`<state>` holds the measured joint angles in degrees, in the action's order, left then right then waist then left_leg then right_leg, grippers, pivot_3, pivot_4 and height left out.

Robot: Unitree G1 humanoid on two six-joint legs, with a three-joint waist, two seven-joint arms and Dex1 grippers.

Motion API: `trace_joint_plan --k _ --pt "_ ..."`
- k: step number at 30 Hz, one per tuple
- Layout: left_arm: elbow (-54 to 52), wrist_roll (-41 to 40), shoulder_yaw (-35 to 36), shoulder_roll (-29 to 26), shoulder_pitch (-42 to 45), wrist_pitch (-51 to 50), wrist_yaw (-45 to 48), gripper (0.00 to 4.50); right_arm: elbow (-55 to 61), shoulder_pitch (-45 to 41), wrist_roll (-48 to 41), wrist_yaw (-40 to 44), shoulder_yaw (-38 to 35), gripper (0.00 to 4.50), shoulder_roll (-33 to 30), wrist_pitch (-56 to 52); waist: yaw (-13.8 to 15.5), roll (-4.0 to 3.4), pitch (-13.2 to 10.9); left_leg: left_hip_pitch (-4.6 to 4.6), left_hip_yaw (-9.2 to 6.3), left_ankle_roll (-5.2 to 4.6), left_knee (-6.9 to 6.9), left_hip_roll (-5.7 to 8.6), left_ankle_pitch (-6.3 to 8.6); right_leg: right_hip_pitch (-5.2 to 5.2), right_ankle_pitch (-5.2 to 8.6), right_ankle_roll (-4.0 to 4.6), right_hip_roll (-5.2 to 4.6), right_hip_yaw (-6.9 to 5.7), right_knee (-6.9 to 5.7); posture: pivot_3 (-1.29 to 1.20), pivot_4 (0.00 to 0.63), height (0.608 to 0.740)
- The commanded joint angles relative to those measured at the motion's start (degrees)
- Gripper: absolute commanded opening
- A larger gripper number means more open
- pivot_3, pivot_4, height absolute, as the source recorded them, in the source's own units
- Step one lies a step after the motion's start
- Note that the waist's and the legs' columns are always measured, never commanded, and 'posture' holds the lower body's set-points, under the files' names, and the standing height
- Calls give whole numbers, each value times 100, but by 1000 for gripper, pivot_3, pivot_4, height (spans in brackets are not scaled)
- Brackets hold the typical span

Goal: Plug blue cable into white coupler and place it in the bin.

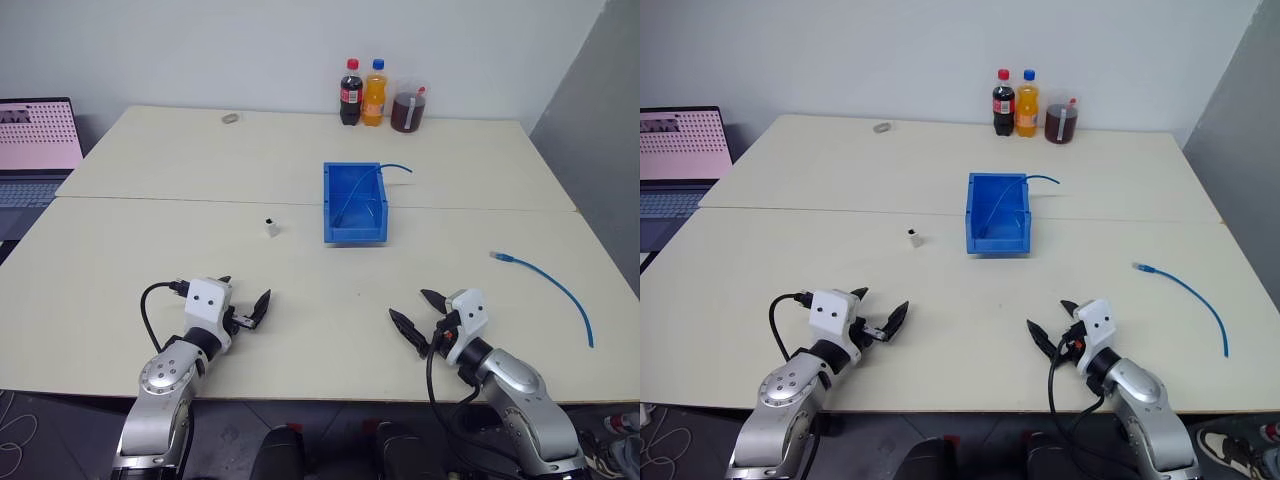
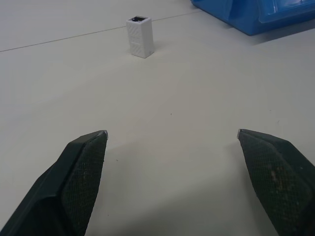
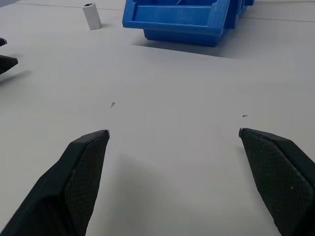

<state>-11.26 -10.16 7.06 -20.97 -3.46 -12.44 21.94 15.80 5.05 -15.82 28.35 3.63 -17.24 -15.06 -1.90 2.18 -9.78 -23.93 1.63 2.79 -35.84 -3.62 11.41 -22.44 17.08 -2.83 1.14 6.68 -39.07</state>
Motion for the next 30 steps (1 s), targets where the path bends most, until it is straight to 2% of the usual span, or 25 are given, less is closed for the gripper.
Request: trace_joint_plan --k 1,7,16,25,30 --pt "-157 -80 62 14 5 226 76 4456 283 -51 -27 46 4 4500 -20 73 0 0 0 0 0 0 0 0 0 0 0 0 0 0 0 0 150 740" --pt "-182 -32 23 -54 -54 111 76 4456 272 -65 -9 46 -5 4500 -28 85 0 0 0 1 -1 0 0 0 0 1 0 1 0 0 0 0 150 740" --pt "1 -157 224 -216 -3 547 392 4456 204 -117 13 79 19 4500 -20 122 -1 0 0 1 -2 0 0 0 0 2 1 2 -1 -3 0 0 150 740" --pt "-167 -671 189 -378 -182 510 1117 4456 133 -197 19 120 16 4500 -32 136 -5 0 0 1 -5 0 1 1 0 3 4 6 -6 -9 1 0 150 740" --pt "-302 -881 98 -619 27 410 1594 4456 183 -220 5 132 -54 4500 -69 133 -6 0 0 1 -7 0 1 1 0 4 4 7 -5 -10 1 0 150 740"
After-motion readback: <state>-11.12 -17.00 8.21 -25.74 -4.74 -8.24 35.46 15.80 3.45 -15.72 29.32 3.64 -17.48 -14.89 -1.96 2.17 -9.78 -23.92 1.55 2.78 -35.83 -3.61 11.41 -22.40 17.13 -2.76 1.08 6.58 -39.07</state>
